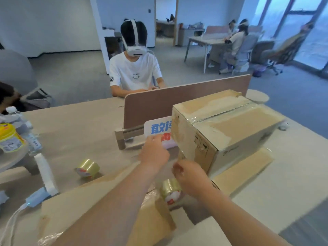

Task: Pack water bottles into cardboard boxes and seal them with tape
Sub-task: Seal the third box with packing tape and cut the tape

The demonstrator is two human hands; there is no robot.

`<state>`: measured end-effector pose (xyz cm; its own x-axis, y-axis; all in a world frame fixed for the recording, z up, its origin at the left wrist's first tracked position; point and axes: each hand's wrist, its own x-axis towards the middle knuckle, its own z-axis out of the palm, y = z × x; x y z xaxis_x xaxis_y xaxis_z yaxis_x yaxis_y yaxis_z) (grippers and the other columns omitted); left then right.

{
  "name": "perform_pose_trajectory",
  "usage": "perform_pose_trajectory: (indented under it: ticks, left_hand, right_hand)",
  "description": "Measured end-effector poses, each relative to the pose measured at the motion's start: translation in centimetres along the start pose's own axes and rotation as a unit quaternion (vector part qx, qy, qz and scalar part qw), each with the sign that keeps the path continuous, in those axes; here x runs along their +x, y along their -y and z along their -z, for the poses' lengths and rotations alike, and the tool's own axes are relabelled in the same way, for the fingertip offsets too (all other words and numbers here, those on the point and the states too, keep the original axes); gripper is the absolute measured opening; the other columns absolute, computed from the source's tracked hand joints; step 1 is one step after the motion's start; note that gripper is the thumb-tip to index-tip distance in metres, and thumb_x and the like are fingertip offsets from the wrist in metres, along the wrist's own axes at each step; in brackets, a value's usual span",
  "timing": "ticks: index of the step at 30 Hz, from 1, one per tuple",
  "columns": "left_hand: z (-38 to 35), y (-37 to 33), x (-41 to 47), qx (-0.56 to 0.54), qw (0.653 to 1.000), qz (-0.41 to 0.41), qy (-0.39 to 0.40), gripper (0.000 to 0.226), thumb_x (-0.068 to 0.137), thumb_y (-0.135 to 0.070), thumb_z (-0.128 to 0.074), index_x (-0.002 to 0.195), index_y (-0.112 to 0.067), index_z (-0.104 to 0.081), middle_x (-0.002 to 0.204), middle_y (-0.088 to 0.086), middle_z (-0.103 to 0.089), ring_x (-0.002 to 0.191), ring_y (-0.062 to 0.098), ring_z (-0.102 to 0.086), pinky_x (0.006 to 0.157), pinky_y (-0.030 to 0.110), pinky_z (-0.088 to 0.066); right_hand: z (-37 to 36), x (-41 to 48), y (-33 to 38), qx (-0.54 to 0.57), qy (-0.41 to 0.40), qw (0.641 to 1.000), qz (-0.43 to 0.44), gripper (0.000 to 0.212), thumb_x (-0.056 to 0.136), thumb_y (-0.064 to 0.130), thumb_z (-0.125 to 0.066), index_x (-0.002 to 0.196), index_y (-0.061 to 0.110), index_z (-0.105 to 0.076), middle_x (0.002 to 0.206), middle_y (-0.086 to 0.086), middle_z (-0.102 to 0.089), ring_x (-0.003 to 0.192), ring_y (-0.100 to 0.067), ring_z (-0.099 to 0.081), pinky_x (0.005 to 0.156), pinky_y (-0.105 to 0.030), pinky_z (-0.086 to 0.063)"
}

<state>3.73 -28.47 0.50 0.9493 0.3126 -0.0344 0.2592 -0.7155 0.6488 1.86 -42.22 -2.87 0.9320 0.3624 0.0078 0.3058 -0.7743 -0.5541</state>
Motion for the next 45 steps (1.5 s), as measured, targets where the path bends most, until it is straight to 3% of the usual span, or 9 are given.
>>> perform_pose_trajectory:
  ticks: [3,7,11,19,25,29,33,36,45]
  left_hand:
    - [1.2,-4.4,2.2,-0.047,0.992,-0.103,-0.061,0.047,0.086,0.000,-0.045,0.130,-0.014,-0.054,0.132,0.010,-0.047,0.121,0.024,-0.044,0.099,0.029,-0.033]
    - [1.5,-11.0,4.1,-0.048,0.972,-0.213,-0.083,0.041,0.084,0.000,-0.047,0.122,-0.012,-0.058,0.128,0.011,-0.050,0.120,0.022,-0.046,0.098,0.025,-0.031]
    - [-0.5,-16.6,4.7,-0.017,0.955,-0.293,-0.042,0.037,0.087,-0.002,-0.048,0.121,-0.013,-0.057,0.128,0.008,-0.050,0.115,0.020,-0.047,0.087,0.018,-0.027]
    - [-9.9,-28.7,9.0,0.022,0.939,-0.343,0.033,0.034,0.089,-0.005,-0.048,0.116,-0.020,-0.060,0.129,0.004,-0.050,0.115,0.022,-0.050,0.093,0.032,-0.043]
    - [-19.9,-37.9,17.0,0.182,0.906,-0.355,0.140,0.034,0.091,-0.014,-0.046,0.122,-0.021,-0.058,0.128,0.007,-0.048,0.116,0.028,-0.049,0.096,0.036,-0.040]
    - [-25.6,-39.5,22.1,0.216,0.902,-0.318,0.197,0.033,0.092,-0.019,-0.044,0.121,-0.018,-0.059,0.126,0.009,-0.046,0.117,0.029,-0.048,0.093,0.037,-0.042]
    - [-28.8,-37.0,25.6,0.274,0.899,-0.210,0.270,0.031,0.088,-0.014,-0.044,0.113,-0.010,-0.062,0.118,0.013,-0.058,0.105,0.031,-0.056,0.087,0.038,-0.049]
    - [-29.3,-36.4,27.2,0.258,0.912,-0.141,0.288,0.033,0.086,-0.015,-0.042,0.110,0.004,-0.057,0.112,0.020,-0.057,0.109,0.036,-0.057,0.083,0.041,-0.049]
    - [-30.2,-36.5,28.2,0.205,0.925,-0.097,0.305,0.034,0.090,-0.016,-0.046,0.113,0.006,-0.057,0.118,0.021,-0.059,0.113,0.035,-0.056,0.088,0.040,-0.049]
  right_hand:
    - [5.7,-0.8,1.2,-0.036,-0.138,0.990,0.015,0.025,0.091,0.027,-0.050,0.074,0.010,-0.058,0.071,-0.006,-0.062,0.067,-0.025,-0.053,0.059,-0.033,-0.039]
    - [13.3,-1.6,-0.5,0.003,-0.314,0.948,-0.047,0.020,0.089,0.022,-0.055,0.076,0.009,-0.062,0.062,0.000,-0.055,0.061,-0.021,-0.051,0.058,-0.033,-0.042]
    - [18.9,-1.4,-7.3,0.051,-0.379,0.907,-0.175,0.024,0.086,0.018,-0.051,0.066,0.007,-0.057,0.060,-0.005,-0.055,0.060,-0.023,-0.048,0.052,-0.032,-0.038]
    - [23.2,1.5,-24.0,0.027,-0.322,0.891,-0.320,0.021,0.083,0.017,-0.050,0.068,0.005,-0.060,0.068,-0.008,-0.061,0.065,-0.025,-0.056,0.055,-0.031,-0.041]
    - [22.6,8.1,-37.1,0.035,-0.220,0.892,-0.394,0.019,0.082,0.016,-0.049,0.070,0.004,-0.060,0.070,-0.009,-0.061,0.062,-0.025,-0.053,0.053,-0.027,-0.036]
    - [20.8,12.7,-44.2,0.046,-0.108,0.892,-0.437,0.018,0.082,0.012,-0.047,0.065,0.008,-0.046,0.065,-0.006,-0.052,0.056,-0.023,-0.045,0.053,-0.026,-0.032]
    - [17.7,17.4,-49.3,0.085,-0.004,0.875,-0.477,0.028,0.092,0.030,-0.050,0.098,0.003,-0.054,0.099,-0.017,-0.059,0.087,-0.032,-0.056,0.062,-0.026,-0.038]
    - [15.0,19.1,-51.1,0.121,-0.012,0.847,-0.518,0.057,0.091,0.040,-0.057,0.125,-0.003,-0.042,0.125,-0.023,-0.054,0.114,-0.038,-0.053,0.078,-0.030,-0.039]
    - [13.6,22.0,-50.3,0.118,-0.066,0.873,-0.468,0.033,0.096,0.028,-0.049,0.111,-0.002,-0.048,0.102,-0.014,-0.056,0.084,-0.026,-0.048,0.070,-0.030,-0.036]
